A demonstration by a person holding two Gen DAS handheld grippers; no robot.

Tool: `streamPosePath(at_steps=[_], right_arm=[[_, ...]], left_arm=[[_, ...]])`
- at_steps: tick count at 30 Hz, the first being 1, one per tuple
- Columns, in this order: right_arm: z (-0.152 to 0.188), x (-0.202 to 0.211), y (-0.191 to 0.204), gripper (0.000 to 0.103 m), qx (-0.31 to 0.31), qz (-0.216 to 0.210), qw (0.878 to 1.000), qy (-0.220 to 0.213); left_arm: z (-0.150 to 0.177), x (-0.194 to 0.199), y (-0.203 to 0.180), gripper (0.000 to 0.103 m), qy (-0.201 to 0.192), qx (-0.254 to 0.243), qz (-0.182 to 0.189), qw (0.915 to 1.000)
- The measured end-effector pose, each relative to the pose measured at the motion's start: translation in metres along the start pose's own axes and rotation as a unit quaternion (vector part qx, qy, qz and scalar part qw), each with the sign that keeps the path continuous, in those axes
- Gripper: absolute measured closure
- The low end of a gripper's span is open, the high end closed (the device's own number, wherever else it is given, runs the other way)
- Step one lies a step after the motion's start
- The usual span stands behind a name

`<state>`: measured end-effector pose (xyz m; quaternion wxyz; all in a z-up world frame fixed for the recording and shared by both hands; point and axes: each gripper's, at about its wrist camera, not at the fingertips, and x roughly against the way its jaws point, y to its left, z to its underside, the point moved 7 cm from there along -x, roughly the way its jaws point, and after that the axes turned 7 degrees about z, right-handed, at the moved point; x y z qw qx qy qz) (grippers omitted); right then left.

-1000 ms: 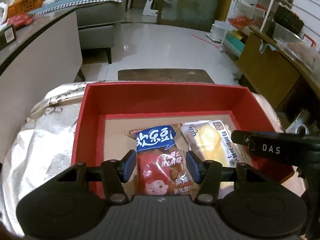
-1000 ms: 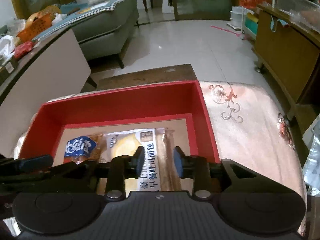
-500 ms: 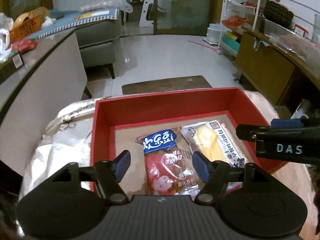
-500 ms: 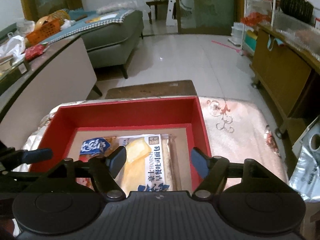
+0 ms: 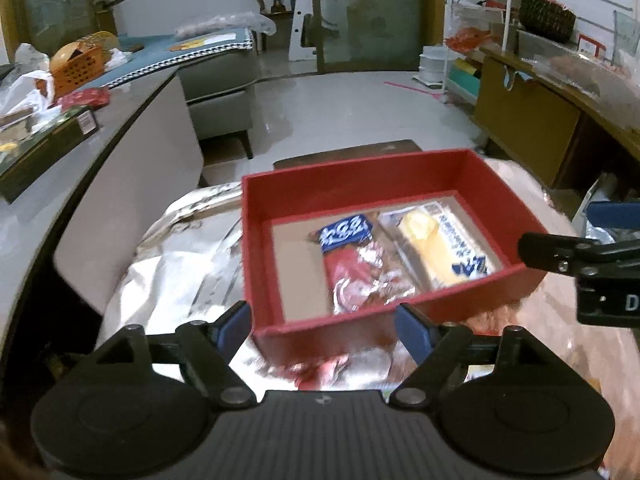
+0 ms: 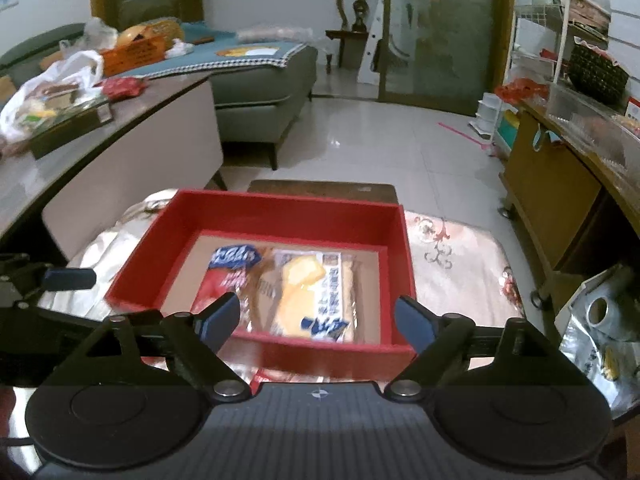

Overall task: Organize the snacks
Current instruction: 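Grasp the white duck-snack packet with the left tool while the right tool grasps a white wrapped packet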

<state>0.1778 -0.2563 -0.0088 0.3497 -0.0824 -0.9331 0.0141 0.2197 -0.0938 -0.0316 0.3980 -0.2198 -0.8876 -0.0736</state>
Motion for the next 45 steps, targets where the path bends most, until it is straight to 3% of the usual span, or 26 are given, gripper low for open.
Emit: streamPosePath(at_steps=[11,19,24,29,34,38,41,43,45], right_arm=[[0.023,0.032,0.005,0.011,0.004,0.000,1.000,-0.005],[0.038,0.036,0.000,0.011,-0.009,-0.018,1.000,0.010],[0.046,0.037,-0.005,0.010,-0.008,-0.024,1.000,0.014],[0.047,0.045,-0.014,0.009,-0.001,-0.018,1.000,0.007],[0.049,0.051,-0.024,0.009,-0.007,-0.021,1.000,0.005],[0.057,0.051,-0.034,0.009,-0.005,-0.023,1.000,0.015],[0.065,0.051,-0.042,0.009,-0.006,-0.023,0.999,0.026],[0.070,0.051,-0.049,0.009,-0.008,-0.019,0.999,0.031],[0.076,0.049,-0.054,0.009,-0.014,-0.018,0.999,0.040]], left_arm=[[0.026,0.033,-0.006,0.028,-0.003,-0.007,0.007,0.9999],[0.048,0.040,-0.003,0.025,0.023,-0.008,0.005,0.9997],[0.075,0.038,0.010,0.023,0.070,0.046,0.022,0.9962],[0.100,0.020,0.016,0.023,0.129,0.127,0.050,0.9821],[0.112,0.003,0.010,0.024,0.159,0.164,0.050,0.9723],[0.107,-0.001,-0.012,0.024,0.152,0.085,0.041,0.9839],[0.097,0.000,-0.030,0.024,0.148,0.003,0.090,0.9849],[0.095,0.005,-0.045,0.024,0.151,-0.088,0.132,0.9757],[0.098,0.009,-0.053,0.024,0.165,-0.166,0.143,0.9618]])
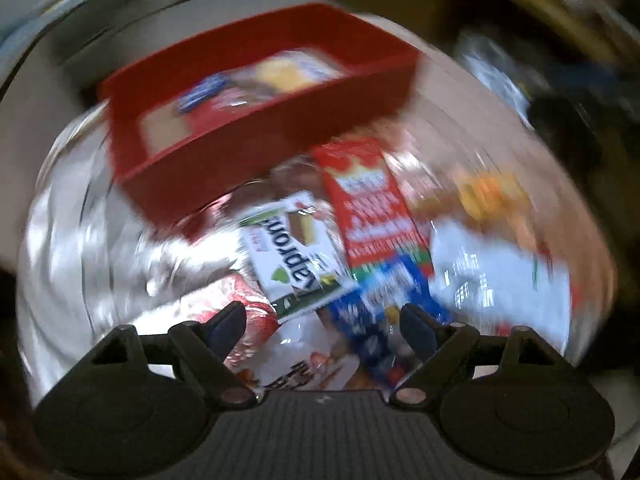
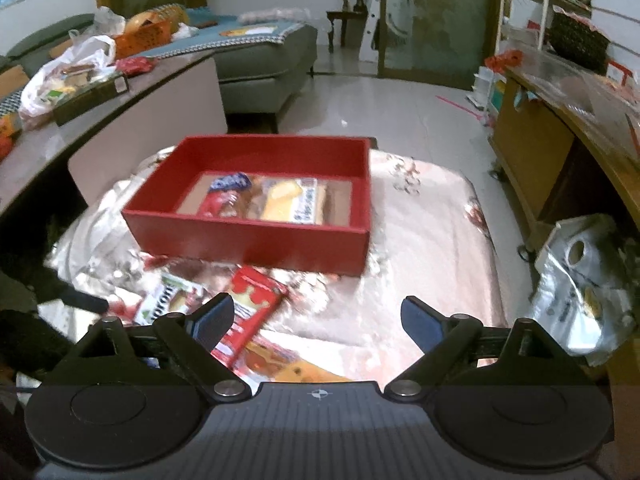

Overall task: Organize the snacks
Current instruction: 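Grasp the white duck-snack packet with the left tool while the right tool grasps a white wrapped packet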

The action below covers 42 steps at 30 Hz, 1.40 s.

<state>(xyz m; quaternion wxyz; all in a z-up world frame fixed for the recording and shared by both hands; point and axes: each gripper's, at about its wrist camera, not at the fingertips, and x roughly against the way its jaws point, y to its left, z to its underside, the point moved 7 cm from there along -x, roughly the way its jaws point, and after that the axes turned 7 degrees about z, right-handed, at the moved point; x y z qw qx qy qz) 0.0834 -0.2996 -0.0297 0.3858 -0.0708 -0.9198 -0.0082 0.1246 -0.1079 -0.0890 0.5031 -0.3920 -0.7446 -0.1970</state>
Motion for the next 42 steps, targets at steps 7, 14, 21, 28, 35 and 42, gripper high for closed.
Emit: streamPosePath(at_steps=[7,14,21,28,35,42], right_arm=[[0.023,-0.016,0.004,0.009,0.022,0.001,0.999,0.044],[0.054,-0.012,0.027,0.030,0.092,-0.017,0.993,0.068],[0.092,-0.017,0.052,0.050,0.162,-0.010,0.981,0.104],[0.076,-0.021,0.070,0.022,0.180,-0.016,0.979,0.098],[0.094,-0.027,0.089,0.025,0.225,-0.032,0.966,0.123],[0.096,-0.037,0.075,0.055,0.167,-0.048,0.972,0.155]], left_arm=[[0.019,-0.022,-0.004,0.024,0.048,-0.093,0.027,0.9941],[0.036,-0.033,-0.005,0.052,0.068,-0.102,0.005,0.9925],[0.032,-0.017,-0.001,0.054,0.044,-0.051,-0.010,0.9977],[0.017,0.009,0.002,0.054,-0.008,0.007,0.015,0.9998],[0.012,0.012,0.003,0.054,-0.016,0.030,0.027,0.9990],[0.010,0.012,0.003,0.054,-0.021,0.039,0.033,0.9985]])
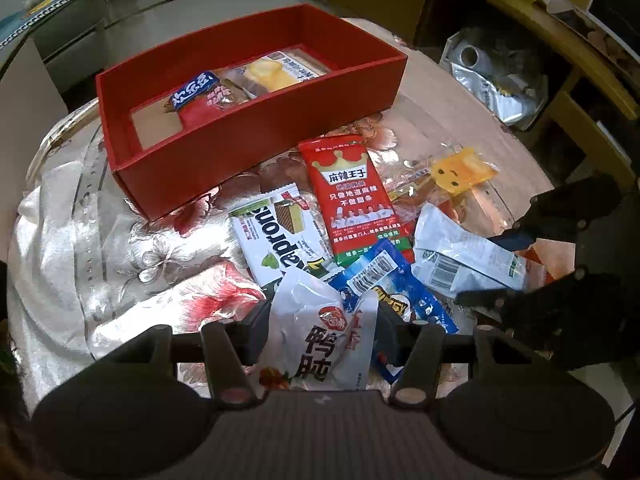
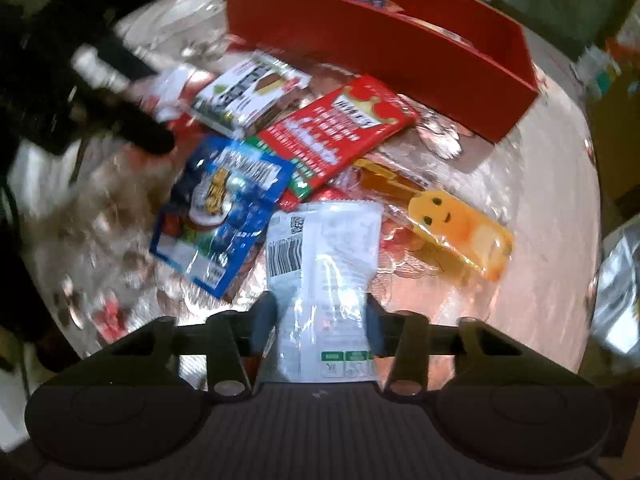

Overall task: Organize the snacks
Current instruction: 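Grasp the white duck-snack packet with the left tool while the right tool grasps a white wrapped packet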

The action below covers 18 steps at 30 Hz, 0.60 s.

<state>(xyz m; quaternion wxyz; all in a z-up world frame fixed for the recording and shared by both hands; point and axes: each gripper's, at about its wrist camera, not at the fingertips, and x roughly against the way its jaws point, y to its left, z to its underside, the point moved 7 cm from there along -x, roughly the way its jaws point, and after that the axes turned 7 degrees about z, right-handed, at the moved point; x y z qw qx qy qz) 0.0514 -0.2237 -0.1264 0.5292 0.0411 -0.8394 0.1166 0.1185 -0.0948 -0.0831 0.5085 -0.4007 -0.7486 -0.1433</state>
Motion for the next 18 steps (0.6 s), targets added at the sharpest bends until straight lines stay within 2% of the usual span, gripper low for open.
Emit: streamPosePath(at_steps=[6,13,18], right_arm=[[-0.004,0.012,-0.016,0.062,-0.039,-0.003,0.999,-0.015],[-0.014,0.038,-0.037,0.063,-0.090,-0.028,0.994,-0.055],[-0.025,0.041,-0.045,0.063,-0.112,-0.039,0.990,-0.072]], left_arm=[[-0.006,0.007,0.003,0.054,-0.020,0.015,0.009,0.9997],[-0.013,0.014,0.008,0.054,-0.041,0.036,0.017,0.9984],[-0.022,0.019,0.007,0.054,-0.060,0.043,0.026,0.9970]])
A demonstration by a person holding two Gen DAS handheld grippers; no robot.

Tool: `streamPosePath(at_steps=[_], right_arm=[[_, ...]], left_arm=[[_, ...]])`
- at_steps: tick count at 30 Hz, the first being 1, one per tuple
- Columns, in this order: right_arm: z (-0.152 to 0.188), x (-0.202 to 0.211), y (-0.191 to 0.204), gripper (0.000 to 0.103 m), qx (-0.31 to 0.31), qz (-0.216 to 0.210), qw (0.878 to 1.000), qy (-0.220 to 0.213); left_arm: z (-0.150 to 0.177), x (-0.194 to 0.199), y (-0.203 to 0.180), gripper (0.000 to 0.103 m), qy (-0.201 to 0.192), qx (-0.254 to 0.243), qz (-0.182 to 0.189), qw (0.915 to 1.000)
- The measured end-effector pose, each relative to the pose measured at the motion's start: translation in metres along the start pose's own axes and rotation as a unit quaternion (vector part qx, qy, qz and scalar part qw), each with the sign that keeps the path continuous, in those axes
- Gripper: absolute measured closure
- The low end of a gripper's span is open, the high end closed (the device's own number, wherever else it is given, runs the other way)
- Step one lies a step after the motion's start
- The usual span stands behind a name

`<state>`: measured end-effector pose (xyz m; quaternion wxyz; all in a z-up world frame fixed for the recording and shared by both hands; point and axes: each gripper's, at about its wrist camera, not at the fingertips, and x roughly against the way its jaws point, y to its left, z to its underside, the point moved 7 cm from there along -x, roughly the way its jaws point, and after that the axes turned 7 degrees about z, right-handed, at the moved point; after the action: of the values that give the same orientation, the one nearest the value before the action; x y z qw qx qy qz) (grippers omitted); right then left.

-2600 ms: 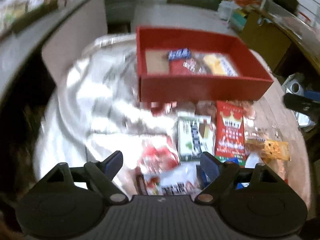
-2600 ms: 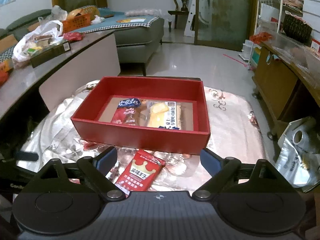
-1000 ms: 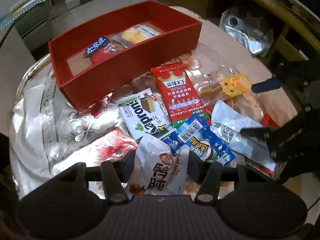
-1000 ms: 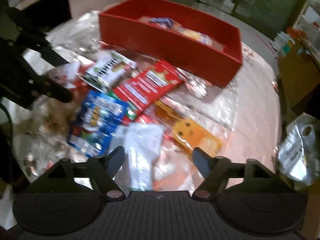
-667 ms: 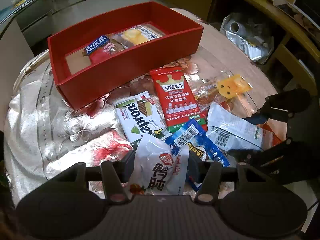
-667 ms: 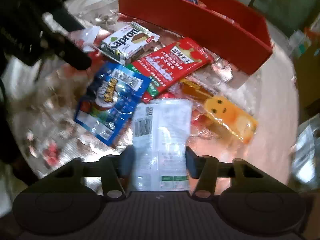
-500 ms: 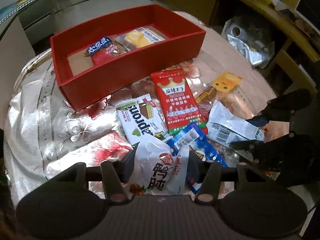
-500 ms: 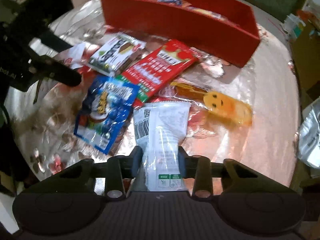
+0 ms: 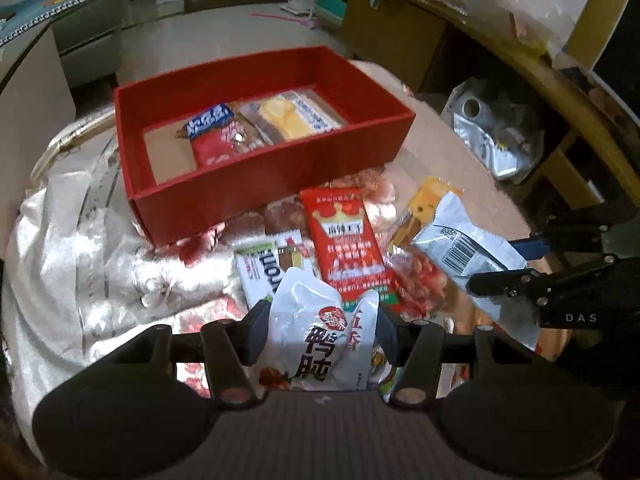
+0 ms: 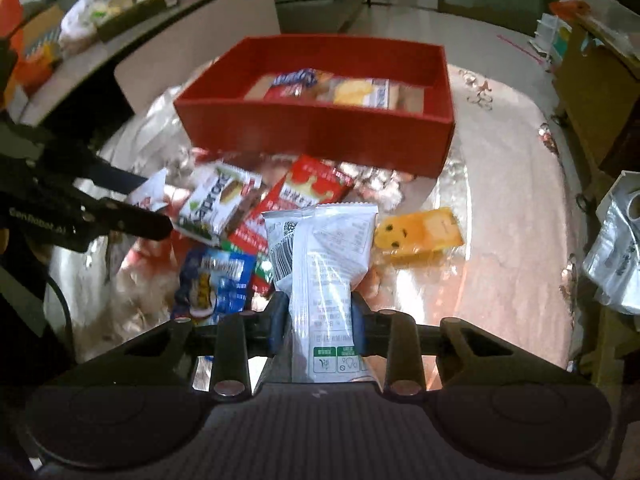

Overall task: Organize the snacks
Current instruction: 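Grasp the white duck-snack packet with the left tool while the right tool grasps a white wrapped packet, then carry both packets into the red box and open both tools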

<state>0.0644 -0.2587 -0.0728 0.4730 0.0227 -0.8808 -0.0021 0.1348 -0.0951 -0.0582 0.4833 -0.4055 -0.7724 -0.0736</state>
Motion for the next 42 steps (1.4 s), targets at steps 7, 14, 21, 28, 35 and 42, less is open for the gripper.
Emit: streamPosePath(at_steps=[7,14,21,28,35,42], right_arm=[[-0.026,0.007,-0.005,0.063,-0.025,-0.013,0.999,-0.027],[-0.071,0.006,-0.008,0.063,-0.041,-0.013,0.997,-0.062],[-0.114,-0.009,-0.013,0.063,-0.060,-0.010,0.994,-0.086],[-0.148,-0.042,-0.026,0.063,-0.083,0.004,0.993,-0.086],[-0.174,-0.081,-0.034,0.063,-0.093,0.017,0.992,-0.079],[-0.176,-0.114,-0.030,0.061,-0.084,0.034,0.995,-0.052]], left_arm=[[-0.025,0.005,-0.002,0.054,-0.034,0.014,0.005,0.9993],[-0.061,0.006,0.006,0.054,-0.077,0.039,-0.005,0.9962],[-0.101,-0.007,0.021,0.054,-0.105,0.057,-0.029,0.9924],[-0.133,-0.025,0.045,0.054,-0.122,0.084,-0.039,0.9882],[-0.150,-0.050,0.080,0.054,-0.123,0.105,-0.078,0.9837],[-0.143,-0.071,0.098,0.053,-0.095,0.118,-0.095,0.9838]])
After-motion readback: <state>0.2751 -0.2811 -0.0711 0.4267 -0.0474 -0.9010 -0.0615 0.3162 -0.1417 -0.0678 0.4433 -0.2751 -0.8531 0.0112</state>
